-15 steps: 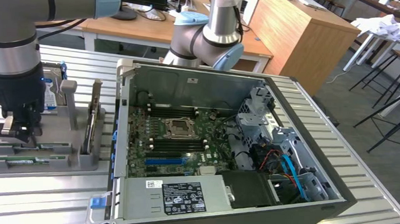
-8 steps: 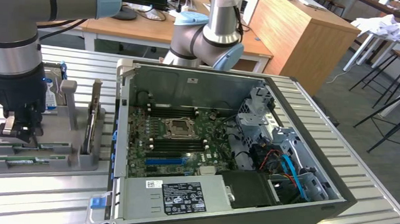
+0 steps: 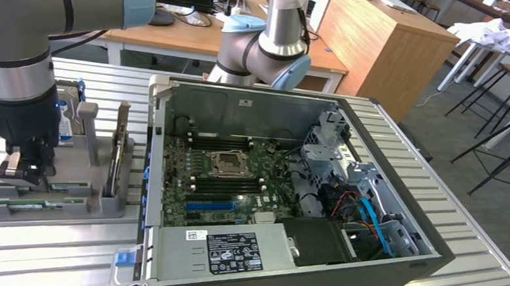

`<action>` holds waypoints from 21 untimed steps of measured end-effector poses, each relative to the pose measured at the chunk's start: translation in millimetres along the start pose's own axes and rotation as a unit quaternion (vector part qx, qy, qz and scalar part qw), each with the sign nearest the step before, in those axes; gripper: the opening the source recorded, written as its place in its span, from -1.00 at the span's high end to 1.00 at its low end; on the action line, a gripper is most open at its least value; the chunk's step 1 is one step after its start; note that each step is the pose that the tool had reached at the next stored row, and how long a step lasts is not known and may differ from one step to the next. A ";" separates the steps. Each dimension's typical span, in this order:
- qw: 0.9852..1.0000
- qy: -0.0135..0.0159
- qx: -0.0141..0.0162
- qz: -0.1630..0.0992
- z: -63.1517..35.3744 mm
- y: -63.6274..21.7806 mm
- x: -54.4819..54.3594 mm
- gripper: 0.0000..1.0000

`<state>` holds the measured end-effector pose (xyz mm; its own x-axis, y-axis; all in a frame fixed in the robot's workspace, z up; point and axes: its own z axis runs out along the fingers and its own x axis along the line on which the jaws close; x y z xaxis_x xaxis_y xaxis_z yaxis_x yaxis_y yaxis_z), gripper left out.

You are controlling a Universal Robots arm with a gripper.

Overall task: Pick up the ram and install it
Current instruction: 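Pick up the ram and move it above insertion slot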

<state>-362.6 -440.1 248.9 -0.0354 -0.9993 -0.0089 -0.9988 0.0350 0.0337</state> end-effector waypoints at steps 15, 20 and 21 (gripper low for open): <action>1.000 0.000 0.000 0.000 16.4 -0.6 0.1 0.29; 1.000 0.000 0.000 0.000 20.7 -0.7 0.2 0.29; 1.000 0.000 0.000 0.000 21.6 -0.7 0.2 0.29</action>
<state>-362.6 -440.1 227.3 -0.0354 -0.9993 -0.0089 -0.9988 0.0351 0.0336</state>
